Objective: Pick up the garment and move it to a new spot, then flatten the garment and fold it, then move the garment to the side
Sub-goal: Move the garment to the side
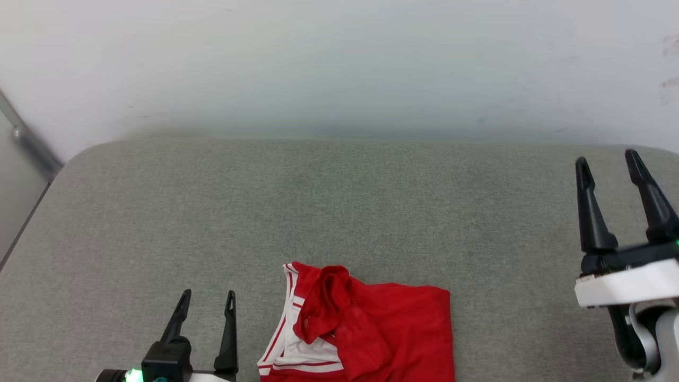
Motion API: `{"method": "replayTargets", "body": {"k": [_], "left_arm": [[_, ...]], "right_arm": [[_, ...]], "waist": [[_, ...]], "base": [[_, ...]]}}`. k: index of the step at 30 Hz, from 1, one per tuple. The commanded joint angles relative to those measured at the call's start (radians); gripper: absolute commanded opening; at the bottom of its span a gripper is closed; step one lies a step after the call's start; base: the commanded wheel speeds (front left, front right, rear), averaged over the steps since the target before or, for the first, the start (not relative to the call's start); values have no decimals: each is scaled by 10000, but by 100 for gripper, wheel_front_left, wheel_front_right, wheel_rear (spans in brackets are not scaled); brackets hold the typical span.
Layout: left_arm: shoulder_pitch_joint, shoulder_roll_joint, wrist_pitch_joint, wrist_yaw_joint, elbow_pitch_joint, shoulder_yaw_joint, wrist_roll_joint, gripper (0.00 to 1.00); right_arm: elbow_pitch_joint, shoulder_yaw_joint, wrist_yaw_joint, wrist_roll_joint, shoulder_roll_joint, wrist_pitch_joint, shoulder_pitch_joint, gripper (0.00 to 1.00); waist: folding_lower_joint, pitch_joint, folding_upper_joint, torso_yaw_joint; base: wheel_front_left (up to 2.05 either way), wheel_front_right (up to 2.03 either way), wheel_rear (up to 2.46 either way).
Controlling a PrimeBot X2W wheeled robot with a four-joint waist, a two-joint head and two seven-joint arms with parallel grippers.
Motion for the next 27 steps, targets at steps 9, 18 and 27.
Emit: {"method": "replayTargets", "body": {"k": [9,18,27], "left_arm": [[-106,-11,-22,-32,15,-40,-29,100],[-362,-52,-22,-73,-65,-179,-95,100],[-974,-88,-22,-133,-216,-411,-153,100]], "right_arm": [[346,1814,-4,2849,-1746,6143,-1846,100],[861,2104,-4,6116,-2351,11243,-1399,100],[1399,2151,-2,7264,-1664,12314,-652,100]], "waist": [[0,119,0,78],[0,593,0,287],[0,1552,0,798]], "base": [[0,0,0],[0,0,0],[0,0,0]]}}
